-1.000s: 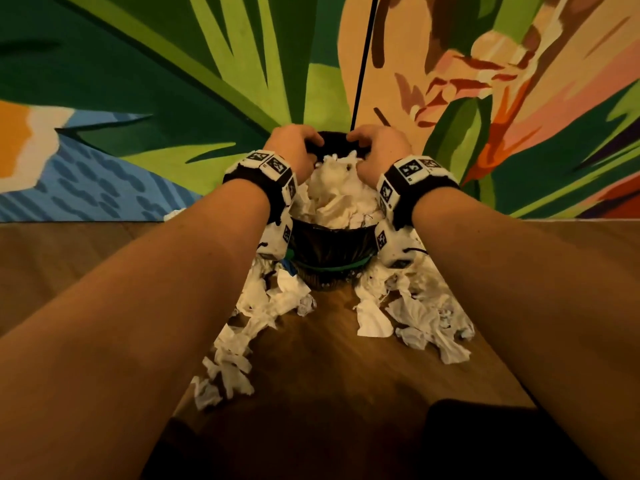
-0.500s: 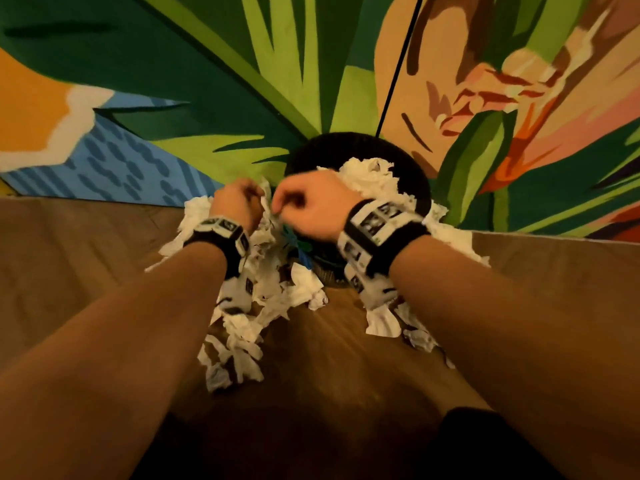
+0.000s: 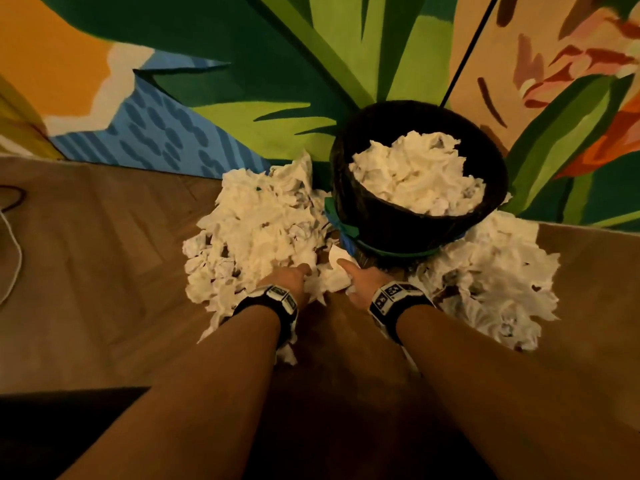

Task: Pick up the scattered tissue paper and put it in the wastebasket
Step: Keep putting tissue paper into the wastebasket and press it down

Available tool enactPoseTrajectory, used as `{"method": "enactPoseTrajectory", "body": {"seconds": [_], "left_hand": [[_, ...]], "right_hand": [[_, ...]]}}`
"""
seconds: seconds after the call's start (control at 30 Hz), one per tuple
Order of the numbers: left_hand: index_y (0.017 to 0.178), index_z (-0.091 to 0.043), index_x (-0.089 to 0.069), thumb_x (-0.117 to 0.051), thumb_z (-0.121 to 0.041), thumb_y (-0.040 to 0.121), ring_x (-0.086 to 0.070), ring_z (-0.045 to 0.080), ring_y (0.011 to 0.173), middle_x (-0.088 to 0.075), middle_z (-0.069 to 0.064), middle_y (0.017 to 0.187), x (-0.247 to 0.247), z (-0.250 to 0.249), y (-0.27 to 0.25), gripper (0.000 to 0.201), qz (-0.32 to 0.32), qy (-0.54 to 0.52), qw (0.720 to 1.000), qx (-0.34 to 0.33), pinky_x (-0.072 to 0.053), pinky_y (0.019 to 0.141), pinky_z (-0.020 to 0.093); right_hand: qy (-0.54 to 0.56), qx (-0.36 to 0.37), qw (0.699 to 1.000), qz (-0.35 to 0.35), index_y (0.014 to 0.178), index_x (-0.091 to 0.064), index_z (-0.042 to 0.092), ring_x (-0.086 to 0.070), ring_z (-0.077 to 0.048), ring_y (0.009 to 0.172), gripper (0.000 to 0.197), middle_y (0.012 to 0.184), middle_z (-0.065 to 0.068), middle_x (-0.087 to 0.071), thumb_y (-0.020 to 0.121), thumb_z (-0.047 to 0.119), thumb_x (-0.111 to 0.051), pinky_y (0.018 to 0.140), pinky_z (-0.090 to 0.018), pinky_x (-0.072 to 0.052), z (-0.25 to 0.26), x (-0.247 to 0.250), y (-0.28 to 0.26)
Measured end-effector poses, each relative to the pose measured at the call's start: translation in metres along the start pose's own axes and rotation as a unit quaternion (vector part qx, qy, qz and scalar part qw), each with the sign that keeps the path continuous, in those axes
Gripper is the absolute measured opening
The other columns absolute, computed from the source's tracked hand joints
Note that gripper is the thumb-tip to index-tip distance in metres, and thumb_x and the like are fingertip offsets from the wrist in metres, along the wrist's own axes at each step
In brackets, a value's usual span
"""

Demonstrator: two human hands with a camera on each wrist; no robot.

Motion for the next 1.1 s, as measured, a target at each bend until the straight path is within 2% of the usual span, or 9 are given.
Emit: {"method": "enactPoseTrajectory", "body": {"seconds": [0.13, 0.33, 0.43, 0.57, 0.63, 0.73, 0.9, 1.0, 1.1], "left_hand": [[0.138, -0.026, -0.051, -0.059, -0.028, 0.093, -0.057, 0.029, 0.119, -0.056, 0.008, 0.136, -0.001, -0.008, 0.008, 0.046, 0.009, 0.025, 1.0, -0.004, -0.051, 0.097, 0.038], [0.12, -0.019, -0.065, -0.055, -0.022, 0.095, -0.061, 0.031, 0.11, -0.061, 0.012, 0.124, 0.013, -0.009, 0.009, 0.027, -0.04, 0.012, 0.999, 0.006, -0.053, 0.093, 0.04], [0.112, -0.011, -0.062, -0.056, -0.023, 0.092, -0.061, 0.035, 0.102, -0.061, 0.015, 0.114, 0.032, -0.008, 0.001, 0.024, -0.12, -0.075, 0.99, -0.003, -0.051, 0.084, 0.037], [0.092, -0.01, -0.048, -0.058, -0.019, 0.086, -0.055, 0.028, 0.069, -0.056, 0.005, 0.074, 0.051, 0.008, -0.011, 0.014, -0.205, -0.226, 0.952, 0.018, -0.037, 0.053, 0.025], [0.089, -0.012, -0.044, -0.056, -0.014, 0.086, -0.051, 0.025, 0.063, -0.05, 0.002, 0.068, 0.06, 0.012, -0.016, 0.012, -0.242, -0.271, 0.932, 0.017, -0.031, 0.05, 0.025], [0.104, -0.012, -0.048, -0.051, -0.016, 0.092, -0.059, 0.033, 0.073, -0.057, 0.006, 0.075, 0.065, 0.016, -0.02, 0.013, -0.262, -0.324, 0.908, 0.032, -0.04, 0.06, 0.029], [0.106, -0.015, -0.056, -0.058, -0.011, 0.089, -0.063, 0.034, 0.083, -0.062, 0.011, 0.091, 0.049, 0.003, -0.013, 0.018, -0.191, -0.258, 0.947, -0.003, -0.049, 0.067, 0.033], [0.101, -0.022, -0.055, -0.057, -0.012, 0.092, -0.064, 0.034, 0.088, -0.062, 0.011, 0.097, 0.03, -0.007, -0.008, 0.013, -0.134, -0.176, 0.975, -0.025, -0.051, 0.071, 0.034], [0.127, -0.024, -0.051, -0.058, -0.024, 0.093, -0.059, 0.033, 0.107, -0.059, 0.015, 0.119, 0.013, -0.011, -0.002, 0.034, -0.085, -0.102, 0.991, -0.021, -0.051, 0.087, 0.037]], "right_hand": [[0.037, 0.007, 0.999, -0.005, 0.15, -0.014, 0.051, -0.06, -0.028, 0.096, 0.072, 0.132, -0.011, -0.056, 0.093, 0.029, -0.052, 0.077, -0.031, -0.049, -0.004, -0.006, 0.008], [0.018, 0.027, 0.997, -0.068, 0.127, -0.062, 0.037, -0.057, -0.026, 0.118, 0.037, 0.132, -0.001, -0.061, 0.091, 0.03, -0.058, 0.096, -0.035, -0.05, -0.003, 0.01, 0.005], [0.058, 0.022, 0.994, -0.085, 0.111, -0.069, 0.027, -0.061, -0.024, 0.109, 0.022, 0.113, -0.002, -0.068, 0.092, 0.036, -0.062, 0.089, -0.034, -0.052, -0.007, 0.02, 0.004], [0.148, -0.032, 0.983, -0.1, 0.143, -0.044, 0.014, -0.048, -0.031, 0.128, 0.05, 0.14, -0.012, -0.051, 0.1, 0.041, -0.044, 0.101, -0.036, -0.041, -0.022, 0.02, -0.001], [0.173, -0.039, 0.977, -0.118, 0.13, -0.055, 0.012, -0.056, -0.032, 0.117, 0.04, 0.124, -0.014, -0.06, 0.098, 0.034, -0.047, 0.086, -0.029, -0.042, -0.025, 0.024, -0.005], [0.181, -0.039, 0.976, -0.114, 0.103, -0.066, 0.016, -0.065, -0.028, 0.098, 0.017, 0.1, -0.007, -0.069, 0.092, 0.021, -0.055, 0.076, -0.027, -0.048, -0.027, 0.028, -0.011], [0.205, -0.069, 0.971, -0.106, 0.145, -0.034, 0.02, -0.053, -0.037, 0.117, 0.049, 0.136, -0.019, -0.05, 0.097, 0.021, -0.043, 0.096, -0.039, -0.044, -0.038, 0.021, -0.02], [0.176, -0.063, 0.978, -0.094, 0.126, -0.038, 0.02, -0.052, -0.028, 0.088, 0.033, 0.109, -0.009, -0.056, 0.097, 0.034, -0.044, 0.075, -0.033, -0.041, -0.039, 0.013, -0.022], [0.128, -0.063, 0.987, -0.077, 0.109, -0.041, 0.025, -0.054, -0.026, 0.088, 0.019, 0.1, -0.005, -0.053, 0.094, 0.03, -0.052, 0.073, -0.031, -0.042, -0.041, 0.005, -0.018]]}}
Point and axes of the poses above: each hand's wrist, its own y-axis towards the middle knuckle, its own x-axis out of the back of the hand, z = x × y, the point moved 10 cm from there along y, towards the middle knuckle
